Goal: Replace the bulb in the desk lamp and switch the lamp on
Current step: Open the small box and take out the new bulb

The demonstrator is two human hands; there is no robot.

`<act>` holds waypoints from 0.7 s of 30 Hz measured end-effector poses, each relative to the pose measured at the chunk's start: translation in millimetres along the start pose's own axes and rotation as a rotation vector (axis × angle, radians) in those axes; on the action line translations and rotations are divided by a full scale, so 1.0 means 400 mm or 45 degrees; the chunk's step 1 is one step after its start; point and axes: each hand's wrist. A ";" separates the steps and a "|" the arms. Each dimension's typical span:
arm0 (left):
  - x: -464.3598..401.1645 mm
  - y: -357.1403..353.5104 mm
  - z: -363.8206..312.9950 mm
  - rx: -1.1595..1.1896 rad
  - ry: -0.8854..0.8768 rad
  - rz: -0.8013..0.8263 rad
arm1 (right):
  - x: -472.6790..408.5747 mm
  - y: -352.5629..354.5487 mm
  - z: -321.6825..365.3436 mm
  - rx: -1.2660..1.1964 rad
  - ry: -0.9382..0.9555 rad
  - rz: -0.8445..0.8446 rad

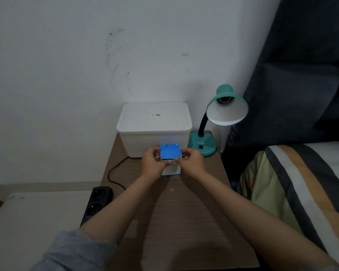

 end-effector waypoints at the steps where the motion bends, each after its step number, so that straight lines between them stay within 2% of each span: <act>1: -0.001 0.001 -0.002 0.018 0.010 0.002 | -0.001 0.000 0.001 0.014 0.010 0.003; 7: -0.003 0.002 0.007 0.130 0.050 -0.004 | 0.002 0.006 0.000 -0.049 0.012 0.014; 12: 0.001 0.007 0.007 0.110 0.020 0.004 | 0.007 0.013 -0.004 -0.146 0.044 -0.002; 17: 0.001 0.000 0.009 0.066 0.006 0.013 | 0.019 -0.009 0.000 -0.259 0.049 -0.237; 21: 0.002 -0.005 0.002 0.012 0.009 -0.035 | 0.007 -0.008 0.014 -0.358 0.114 -0.319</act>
Point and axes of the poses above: each hand's wrist, its own x-axis away from the middle knuckle, its own y-axis out of the back of the hand, z = x × y, and after that the axes turned 13 degrees about x, right-handed
